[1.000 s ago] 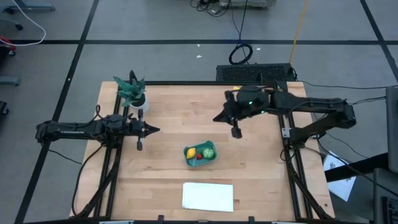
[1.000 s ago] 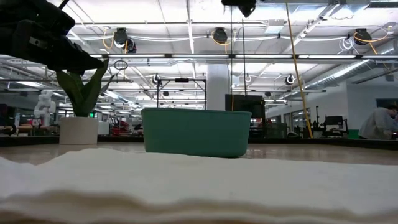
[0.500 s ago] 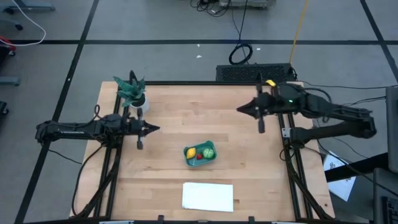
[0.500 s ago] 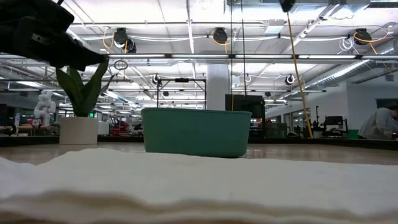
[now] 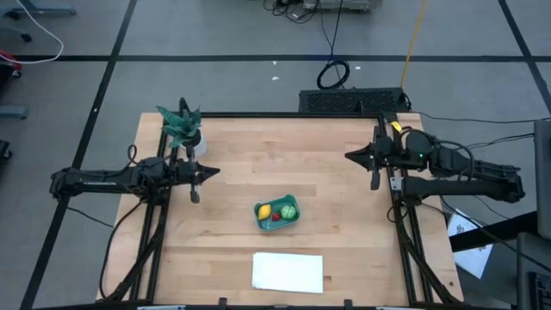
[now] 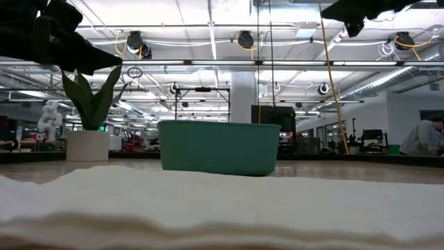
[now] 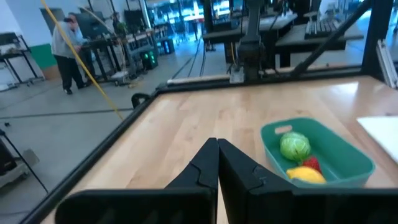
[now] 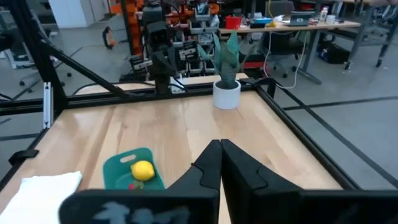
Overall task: Pick and placing Produce into tupperware
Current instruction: Return to Home Position
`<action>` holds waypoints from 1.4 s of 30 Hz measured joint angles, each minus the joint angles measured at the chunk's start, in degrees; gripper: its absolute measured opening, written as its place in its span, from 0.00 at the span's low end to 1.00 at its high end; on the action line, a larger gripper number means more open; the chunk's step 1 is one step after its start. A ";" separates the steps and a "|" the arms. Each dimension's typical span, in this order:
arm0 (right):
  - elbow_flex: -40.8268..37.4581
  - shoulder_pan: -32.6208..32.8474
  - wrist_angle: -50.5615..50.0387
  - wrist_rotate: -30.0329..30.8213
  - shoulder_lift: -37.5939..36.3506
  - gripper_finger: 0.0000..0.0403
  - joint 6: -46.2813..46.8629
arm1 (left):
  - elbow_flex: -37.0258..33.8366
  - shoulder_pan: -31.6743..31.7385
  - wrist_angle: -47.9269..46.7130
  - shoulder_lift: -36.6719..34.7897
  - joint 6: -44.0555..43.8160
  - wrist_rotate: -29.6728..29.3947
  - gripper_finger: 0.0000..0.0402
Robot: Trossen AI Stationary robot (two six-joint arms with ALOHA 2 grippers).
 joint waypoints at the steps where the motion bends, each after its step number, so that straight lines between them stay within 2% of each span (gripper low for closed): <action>1: -0.88 0.00 0.52 0.01 -0.80 0.00 0.15 | 0.01 0.00 0.18 -0.54 0.00 0.00 0.01; 9: -6.95 0.00 4.03 1.48 -6.04 0.00 0.17 | 0.00 0.00 -1.43 -6.68 -0.24 -0.01 0.01; 16: -13.48 0.00 9.49 1.65 -10.65 0.00 0.85 | 0.00 -0.01 -7.33 -12.70 -0.68 -2.16 0.01; 22: -15.99 0.00 9.95 2.92 -12.98 0.00 0.87 | 0.02 0.01 -8.82 -16.18 -1.58 -4.35 0.01; 31: -21.12 0.00 12.95 6.02 -13.50 0.00 2.41 | 0.96 -0.05 -11.59 -16.39 -2.50 -4.07 0.01; 37: -26.21 0.05 21.07 5.65 -13.81 0.00 2.25 | 1.00 -0.05 -11.08 -16.39 -2.87 -3.53 0.01; 42: -27.80 0.09 22.41 3.17 -15.86 0.00 1.87 | 1.01 -0.27 -11.23 -16.39 -2.67 -3.37 0.01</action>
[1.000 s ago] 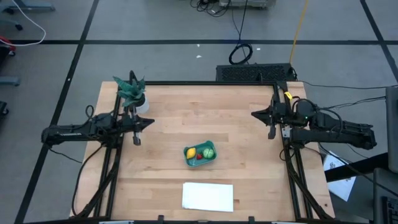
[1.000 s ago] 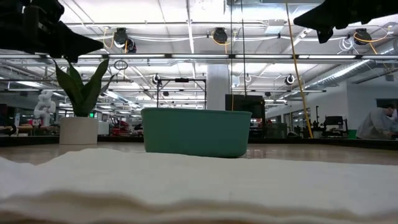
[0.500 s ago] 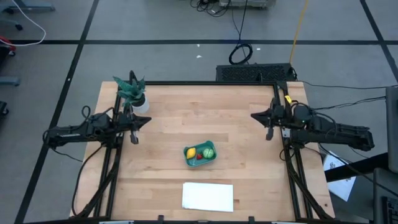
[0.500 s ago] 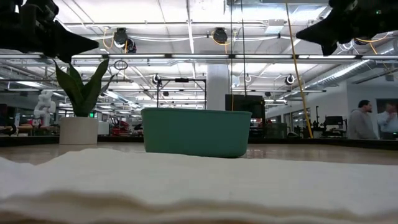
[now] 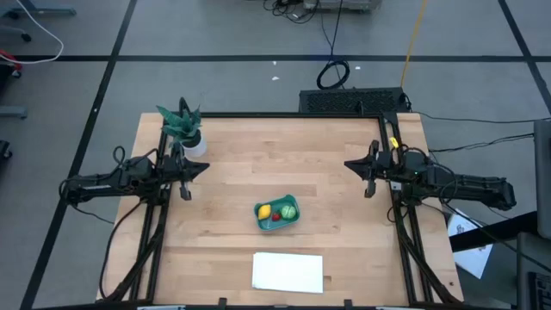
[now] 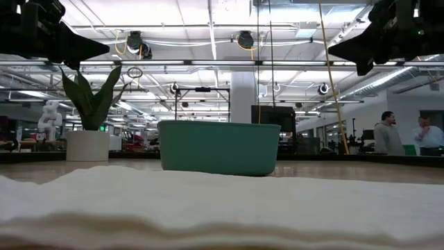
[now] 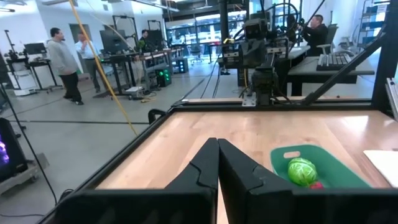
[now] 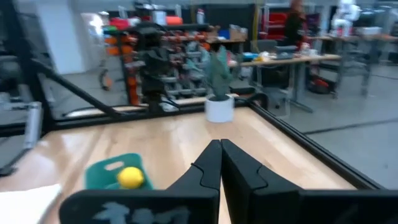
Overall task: Pick and placing Produce into tupperware
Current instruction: Return to Home Position
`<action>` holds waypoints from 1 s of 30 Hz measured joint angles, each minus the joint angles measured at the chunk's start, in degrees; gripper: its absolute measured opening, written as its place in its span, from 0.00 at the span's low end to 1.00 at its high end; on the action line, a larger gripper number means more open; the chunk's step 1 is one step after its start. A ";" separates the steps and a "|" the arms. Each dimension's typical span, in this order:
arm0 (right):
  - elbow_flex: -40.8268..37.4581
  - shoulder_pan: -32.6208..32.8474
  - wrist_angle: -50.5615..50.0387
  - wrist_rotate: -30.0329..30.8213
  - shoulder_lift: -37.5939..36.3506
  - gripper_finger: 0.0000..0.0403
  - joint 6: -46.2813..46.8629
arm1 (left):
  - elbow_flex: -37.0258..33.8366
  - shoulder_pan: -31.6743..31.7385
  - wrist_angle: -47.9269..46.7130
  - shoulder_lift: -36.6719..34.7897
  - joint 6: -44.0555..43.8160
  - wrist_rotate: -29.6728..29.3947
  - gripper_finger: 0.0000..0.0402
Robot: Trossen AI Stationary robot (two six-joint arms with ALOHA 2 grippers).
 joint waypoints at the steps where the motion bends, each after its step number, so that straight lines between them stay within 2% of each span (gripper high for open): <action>1: -0.09 0.02 0.06 -0.68 -0.60 0.00 -0.04 | 0.00 -0.17 -0.16 0.00 0.02 -0.02 0.01; 14: -2.96 0.04 -0.39 -2.05 -8.53 0.00 0.54 | 0.00 -1.73 -0.23 0.00 0.83 -0.48 0.01; 19: -5.11 0.06 0.00 -4.84 -10.26 0.00 1.21 | 0.00 -1.73 -0.40 0.00 0.79 -0.50 0.01; 30: -6.53 0.09 0.02 -6.06 -11.92 0.00 1.45 | 0.02 -1.73 -1.09 0.00 0.72 -0.52 0.01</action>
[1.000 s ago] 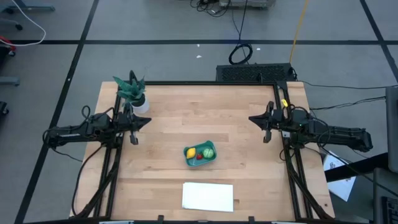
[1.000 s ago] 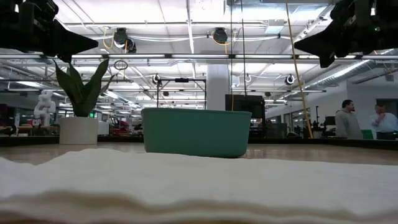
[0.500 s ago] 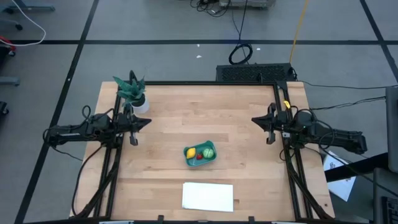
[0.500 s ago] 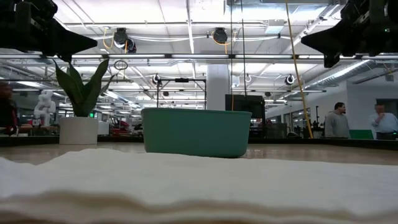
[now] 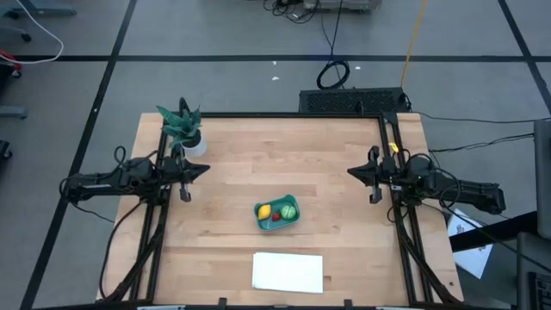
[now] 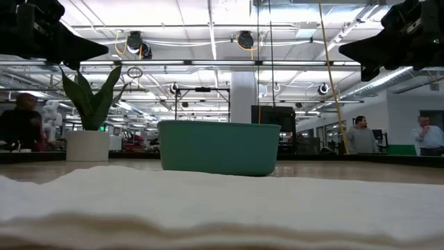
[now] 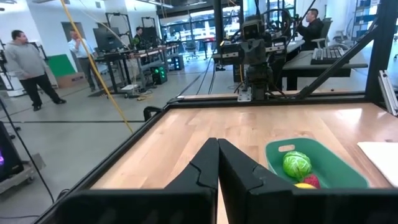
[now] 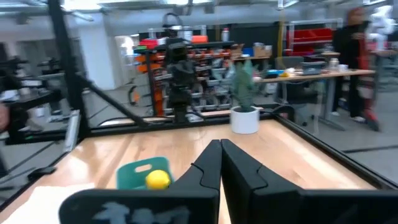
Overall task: Pick and placing Produce into tupperware
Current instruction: Return to Home Position
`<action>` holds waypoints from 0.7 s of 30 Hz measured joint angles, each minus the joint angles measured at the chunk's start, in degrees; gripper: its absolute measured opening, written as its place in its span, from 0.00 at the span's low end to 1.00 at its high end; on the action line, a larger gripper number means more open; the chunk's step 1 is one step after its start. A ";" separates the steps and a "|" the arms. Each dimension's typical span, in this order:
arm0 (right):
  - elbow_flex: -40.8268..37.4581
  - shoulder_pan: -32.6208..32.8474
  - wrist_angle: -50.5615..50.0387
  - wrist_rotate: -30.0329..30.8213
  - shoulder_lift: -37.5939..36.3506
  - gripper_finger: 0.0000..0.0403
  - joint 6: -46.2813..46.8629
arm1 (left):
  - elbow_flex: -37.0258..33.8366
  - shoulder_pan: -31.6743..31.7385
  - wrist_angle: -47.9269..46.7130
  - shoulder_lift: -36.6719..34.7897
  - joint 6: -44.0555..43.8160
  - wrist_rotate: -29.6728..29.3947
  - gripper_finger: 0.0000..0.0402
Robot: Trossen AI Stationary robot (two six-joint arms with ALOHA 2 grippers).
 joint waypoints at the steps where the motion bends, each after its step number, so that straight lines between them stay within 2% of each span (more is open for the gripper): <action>1: 0.00 0.00 -0.01 -0.95 -0.02 0.00 -0.26 | 0.00 0.00 -0.20 0.00 0.00 0.00 0.01; 7: 0.00 0.15 -0.75 -5.15 -0.02 0.00 0.19 | 0.00 0.00 -0.67 0.00 0.00 0.00 0.01; 16: -0.09 3.62 -1.53 -3.97 -0.02 0.00 0.74 | 0.00 0.00 -0.96 0.00 0.10 -0.04 0.01; 21: -3.54 6.84 4.66 -1.33 0.01 0.00 1.07 | 0.02 0.00 -0.96 0.00 0.15 -0.09 0.01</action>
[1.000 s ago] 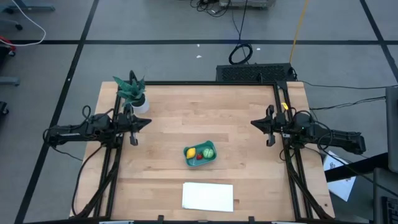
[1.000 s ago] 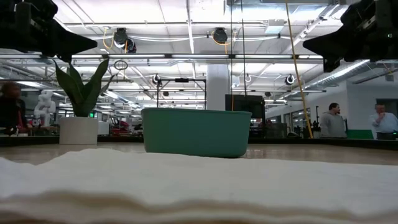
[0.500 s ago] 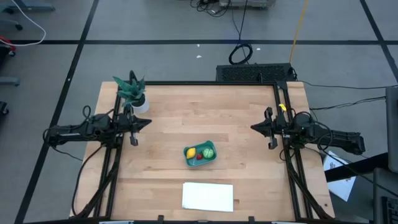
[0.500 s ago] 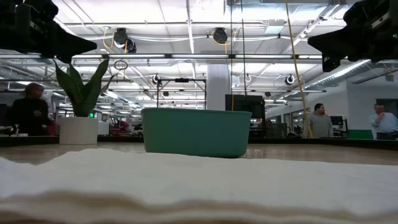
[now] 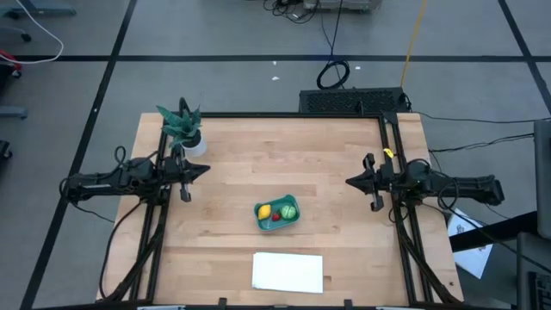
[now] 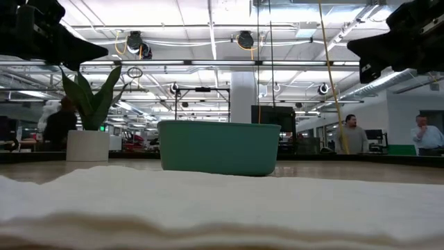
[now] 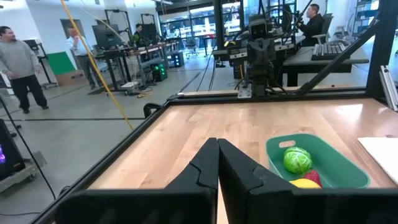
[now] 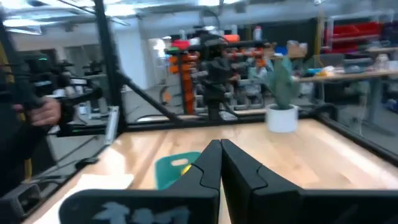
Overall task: Pick and placing Produce into tupperware
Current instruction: Return to Home Position
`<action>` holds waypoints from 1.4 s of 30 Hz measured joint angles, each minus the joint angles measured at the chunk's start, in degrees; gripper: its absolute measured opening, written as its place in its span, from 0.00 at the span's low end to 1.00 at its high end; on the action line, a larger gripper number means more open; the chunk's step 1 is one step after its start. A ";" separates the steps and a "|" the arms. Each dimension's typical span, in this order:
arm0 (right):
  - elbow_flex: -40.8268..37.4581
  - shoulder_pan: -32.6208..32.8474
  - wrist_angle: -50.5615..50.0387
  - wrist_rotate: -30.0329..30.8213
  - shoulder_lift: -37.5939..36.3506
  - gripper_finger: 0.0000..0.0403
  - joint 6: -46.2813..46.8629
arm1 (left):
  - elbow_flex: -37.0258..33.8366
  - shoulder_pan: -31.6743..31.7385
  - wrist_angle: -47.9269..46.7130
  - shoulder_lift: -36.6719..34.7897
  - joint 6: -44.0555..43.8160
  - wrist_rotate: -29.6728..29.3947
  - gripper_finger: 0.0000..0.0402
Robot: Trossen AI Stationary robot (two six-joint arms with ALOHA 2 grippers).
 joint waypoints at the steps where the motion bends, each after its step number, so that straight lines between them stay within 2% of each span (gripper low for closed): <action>1: -0.45 0.42 0.38 1.16 0.10 0.00 -0.28 | 0.00 0.00 0.00 0.00 0.00 0.00 0.01; 24: -1.62 0.64 0.41 0.86 0.01 0.00 -2.02 | 0.02 0.00 -2.16 -0.02 -0.20 -0.34 0.01; 31: -1.66 0.64 -0.27 0.70 0.01 0.00 -1.45 | 0.02 0.00 -2.19 -0.02 0.06 3.14 0.01; 42: -1.68 0.64 -0.51 0.67 0.01 0.00 -1.42 | -0.37 0.00 -3.09 0.00 0.06 3.23 0.01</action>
